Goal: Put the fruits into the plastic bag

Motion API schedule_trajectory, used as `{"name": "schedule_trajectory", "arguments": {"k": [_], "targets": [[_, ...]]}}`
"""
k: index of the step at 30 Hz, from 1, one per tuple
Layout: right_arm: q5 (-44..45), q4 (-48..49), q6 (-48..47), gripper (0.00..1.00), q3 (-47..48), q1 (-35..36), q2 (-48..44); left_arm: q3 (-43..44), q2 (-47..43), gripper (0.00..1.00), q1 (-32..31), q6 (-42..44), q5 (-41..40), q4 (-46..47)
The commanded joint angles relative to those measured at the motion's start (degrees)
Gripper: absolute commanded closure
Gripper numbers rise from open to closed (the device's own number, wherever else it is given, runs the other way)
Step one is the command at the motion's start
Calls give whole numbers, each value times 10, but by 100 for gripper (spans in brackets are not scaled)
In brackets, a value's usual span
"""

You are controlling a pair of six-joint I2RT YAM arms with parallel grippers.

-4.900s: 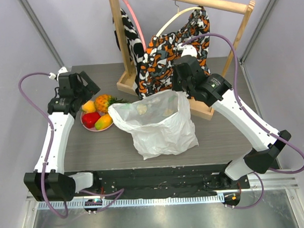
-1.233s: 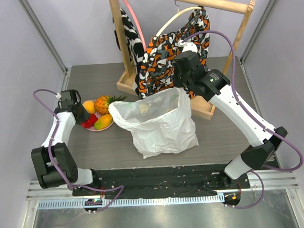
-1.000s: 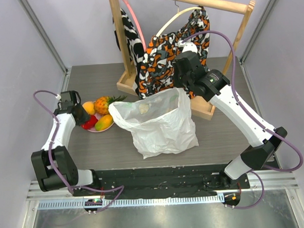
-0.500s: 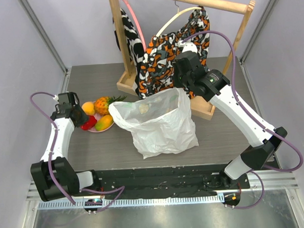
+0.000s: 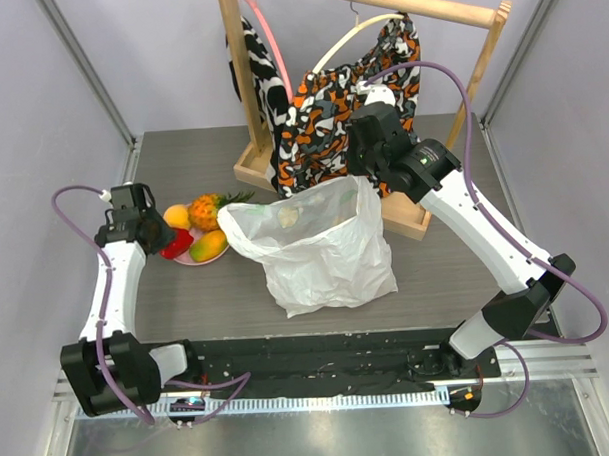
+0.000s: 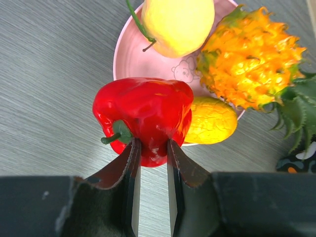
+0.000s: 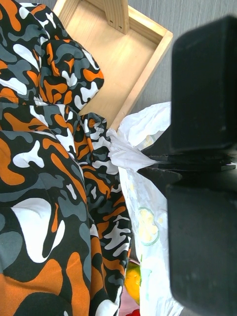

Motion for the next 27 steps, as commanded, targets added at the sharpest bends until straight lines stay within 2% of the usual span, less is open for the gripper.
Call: {"name": "schedule_trajectory", "arguments": {"k": [1,15,21,27], "targets": [[-4,22,3,99,1,-2,-23,33,-16,84,3,-4,-6,-13],[-12,26,4,99,-1,-3,-23,78,-73,84,3,-47,18,-49],[-15,26,4,99,-3,-2,-24,132,-72,83,3,-49,27,-61],[-14,27,6,99,-3,-3,-24,192,-61,83,2,-55,79,-66]]}}
